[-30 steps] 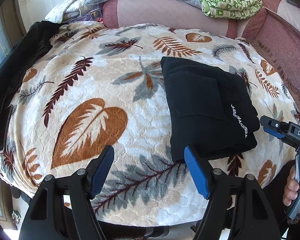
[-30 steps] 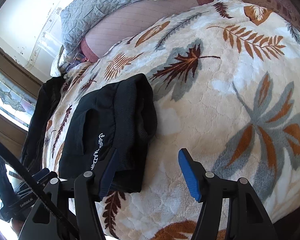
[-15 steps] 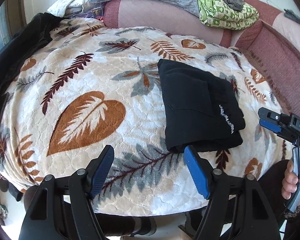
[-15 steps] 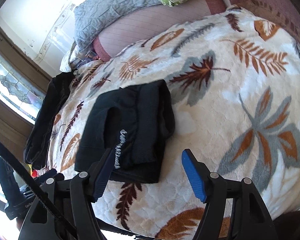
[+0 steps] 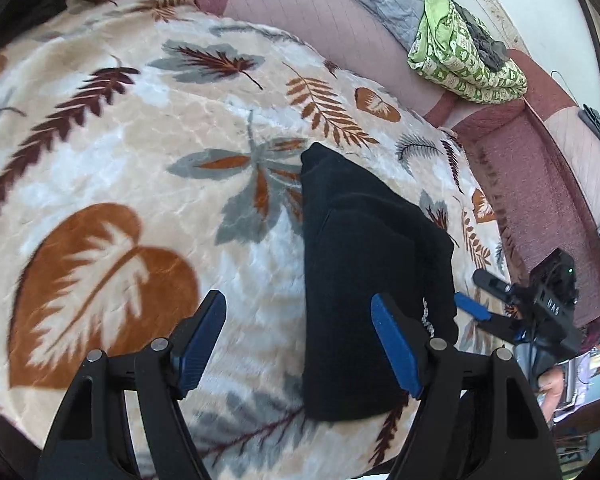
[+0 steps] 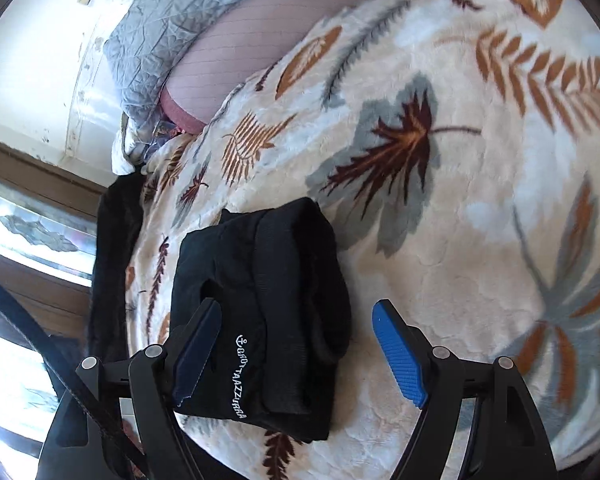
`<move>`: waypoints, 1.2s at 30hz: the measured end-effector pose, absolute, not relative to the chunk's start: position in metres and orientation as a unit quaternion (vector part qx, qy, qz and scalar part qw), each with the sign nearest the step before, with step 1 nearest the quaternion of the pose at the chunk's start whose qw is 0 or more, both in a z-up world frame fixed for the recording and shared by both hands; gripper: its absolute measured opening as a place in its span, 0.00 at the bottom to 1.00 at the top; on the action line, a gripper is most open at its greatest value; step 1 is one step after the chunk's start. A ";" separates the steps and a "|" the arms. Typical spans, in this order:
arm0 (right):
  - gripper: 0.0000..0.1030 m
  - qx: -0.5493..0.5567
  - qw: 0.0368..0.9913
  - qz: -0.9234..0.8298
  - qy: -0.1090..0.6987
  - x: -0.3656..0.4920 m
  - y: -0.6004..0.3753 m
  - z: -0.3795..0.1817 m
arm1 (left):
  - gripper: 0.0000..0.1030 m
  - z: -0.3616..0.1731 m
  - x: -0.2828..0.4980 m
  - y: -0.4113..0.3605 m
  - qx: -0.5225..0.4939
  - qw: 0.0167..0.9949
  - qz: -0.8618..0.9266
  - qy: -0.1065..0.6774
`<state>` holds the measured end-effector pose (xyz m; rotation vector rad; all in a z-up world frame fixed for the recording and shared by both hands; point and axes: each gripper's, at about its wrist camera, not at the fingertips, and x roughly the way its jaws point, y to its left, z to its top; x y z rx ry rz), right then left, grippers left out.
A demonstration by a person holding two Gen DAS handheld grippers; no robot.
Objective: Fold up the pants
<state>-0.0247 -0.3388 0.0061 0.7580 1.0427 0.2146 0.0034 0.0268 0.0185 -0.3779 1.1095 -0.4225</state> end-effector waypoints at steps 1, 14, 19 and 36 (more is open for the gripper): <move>0.80 0.356 0.789 0.105 0.489 -0.020 -0.337 0.000 | 0.72 0.015 0.011 0.023 -0.177 0.809 -0.201 0.522; 0.83 0.344 0.778 0.163 0.500 0.020 -0.300 -0.033 | 0.86 -0.020 0.066 -0.024 -0.164 0.772 -0.269 0.552; 0.60 0.345 0.784 0.163 0.489 0.026 -0.294 -0.033 | 0.40 -0.015 0.059 -0.027 -0.168 0.768 -0.288 0.547; 0.36 0.274 0.827 0.191 0.453 0.061 -0.273 0.031 | 0.34 0.042 0.093 -0.036 -0.145 0.815 -0.267 0.494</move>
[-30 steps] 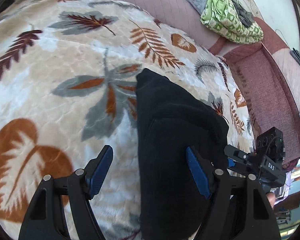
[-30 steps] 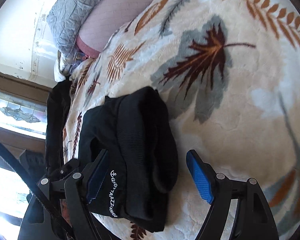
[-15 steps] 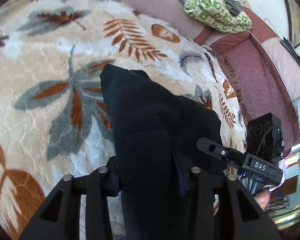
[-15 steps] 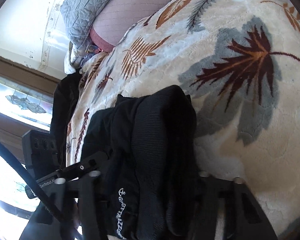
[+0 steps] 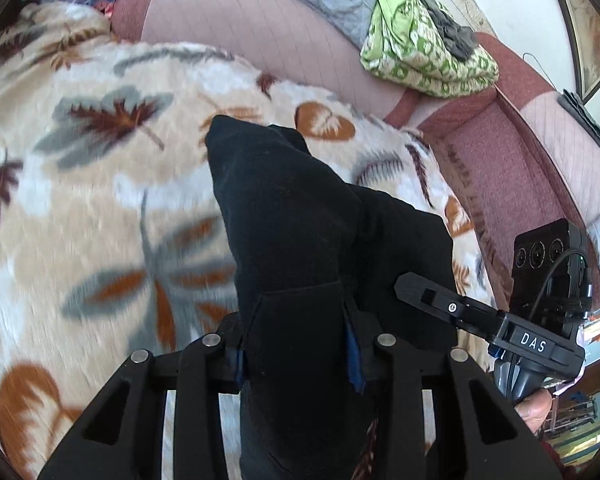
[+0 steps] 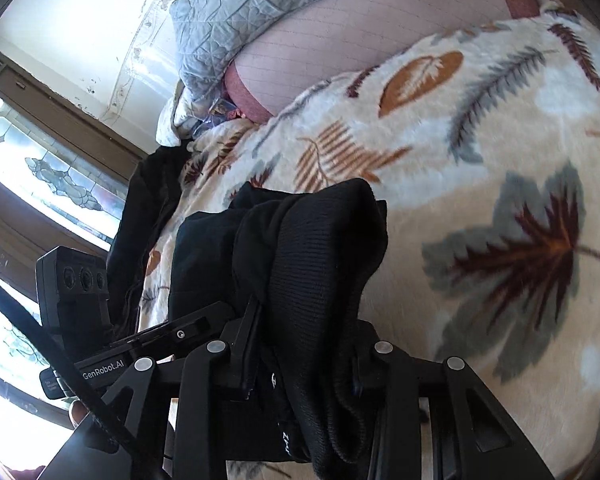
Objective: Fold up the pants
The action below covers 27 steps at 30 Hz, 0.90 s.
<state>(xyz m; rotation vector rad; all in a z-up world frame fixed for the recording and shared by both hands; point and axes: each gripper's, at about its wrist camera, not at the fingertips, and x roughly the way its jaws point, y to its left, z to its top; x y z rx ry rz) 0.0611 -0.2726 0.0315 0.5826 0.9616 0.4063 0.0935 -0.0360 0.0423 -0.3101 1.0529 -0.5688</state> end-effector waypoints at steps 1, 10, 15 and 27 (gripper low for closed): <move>0.36 0.273 0.829 0.191 0.450 0.068 -0.273 0.034 | 0.34 0.045 0.102 -0.038 -0.138 0.819 -0.265 0.490; 0.36 0.281 0.832 0.165 0.448 0.140 -0.282 0.033 | 0.34 0.030 0.181 -0.051 -0.151 0.813 -0.247 0.506; 0.36 0.279 0.828 0.147 0.464 0.172 -0.285 0.015 | 0.34 0.012 0.208 -0.062 -0.134 0.810 -0.234 0.521; 0.57 0.326 0.807 0.110 0.479 0.187 -0.311 -0.035 | 0.68 -0.014 0.220 -0.033 -0.188 0.790 -0.198 0.549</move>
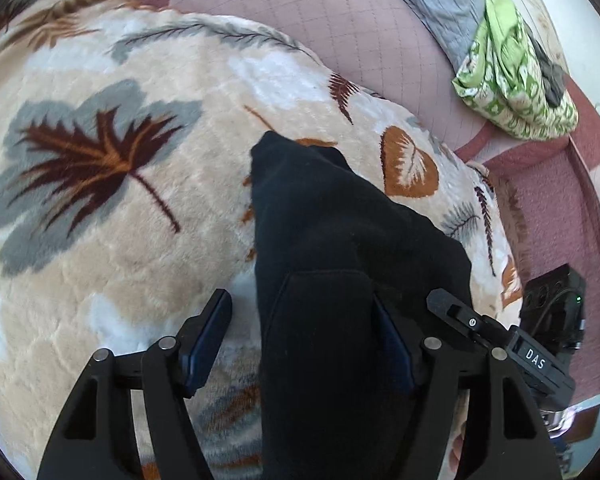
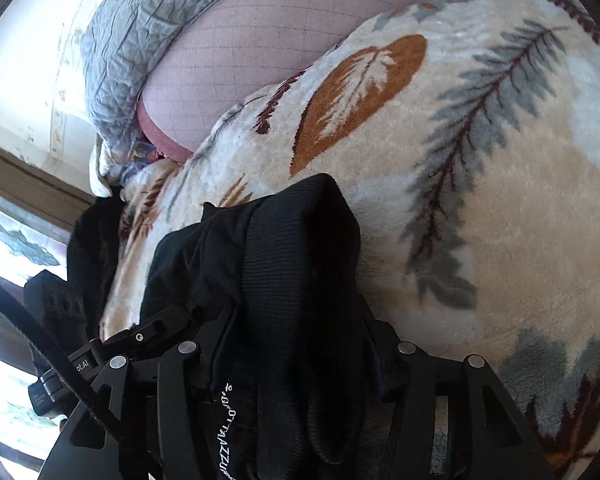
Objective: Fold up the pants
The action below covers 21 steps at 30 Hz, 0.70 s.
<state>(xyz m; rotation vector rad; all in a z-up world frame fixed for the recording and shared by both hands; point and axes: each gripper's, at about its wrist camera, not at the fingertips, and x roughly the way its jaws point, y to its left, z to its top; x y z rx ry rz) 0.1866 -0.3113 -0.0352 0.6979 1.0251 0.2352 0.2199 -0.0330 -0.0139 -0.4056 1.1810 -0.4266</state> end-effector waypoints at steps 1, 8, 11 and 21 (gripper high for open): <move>0.58 0.332 0.805 0.110 0.479 0.186 -0.312 -0.035 | 0.68 -0.010 0.217 -0.030 -0.190 0.790 -0.195 0.549; 0.60 0.322 0.847 0.091 0.413 0.146 -0.313 0.020 | 0.68 0.039 0.165 -0.006 -0.188 0.830 -0.176 0.494; 0.60 0.344 0.843 0.133 0.392 0.125 -0.304 0.036 | 0.68 0.040 0.143 -0.012 -0.186 0.830 -0.194 0.489; 0.58 0.393 0.796 0.149 0.437 0.099 -0.288 -0.020 | 0.71 -0.003 0.137 -0.027 -0.145 0.815 -0.170 0.535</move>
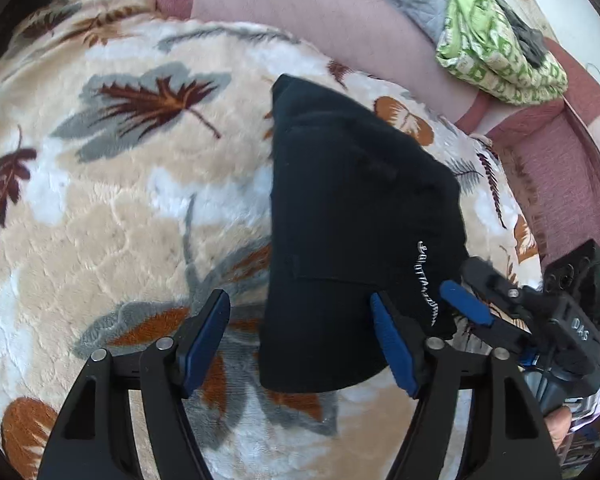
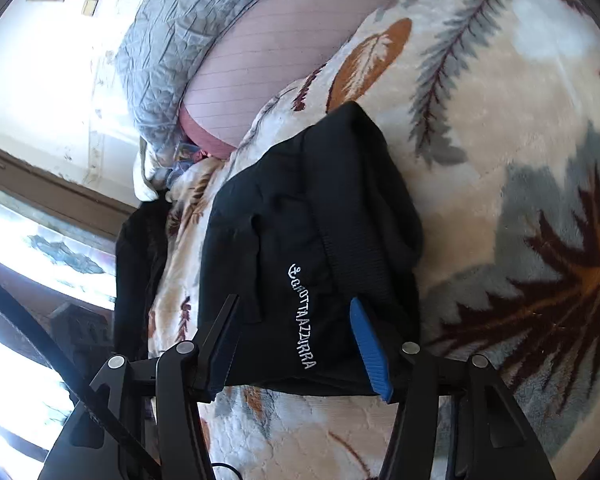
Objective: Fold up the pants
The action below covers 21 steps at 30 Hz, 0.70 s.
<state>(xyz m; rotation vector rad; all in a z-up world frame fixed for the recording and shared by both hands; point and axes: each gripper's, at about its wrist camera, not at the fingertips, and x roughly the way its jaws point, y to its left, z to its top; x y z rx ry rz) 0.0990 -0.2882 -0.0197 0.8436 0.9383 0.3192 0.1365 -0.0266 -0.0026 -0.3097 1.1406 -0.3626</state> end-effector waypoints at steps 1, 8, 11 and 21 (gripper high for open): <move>0.58 0.395 0.795 0.149 0.437 0.099 -0.289 -0.017 | 0.71 -0.001 0.136 -0.023 -0.157 0.811 -0.171 0.537; 0.65 0.324 0.834 0.129 0.427 0.064 -0.277 0.025 | 0.71 0.037 0.091 -0.005 -0.172 0.813 -0.172 0.529; 0.71 0.309 0.843 0.117 0.425 0.037 -0.266 0.033 | 0.71 0.058 0.054 0.010 -0.158 0.834 -0.156 0.505; 0.72 0.228 0.861 0.091 0.445 -0.050 -0.208 0.030 | 0.90 0.121 -0.057 0.044 -0.051 0.944 -0.010 0.326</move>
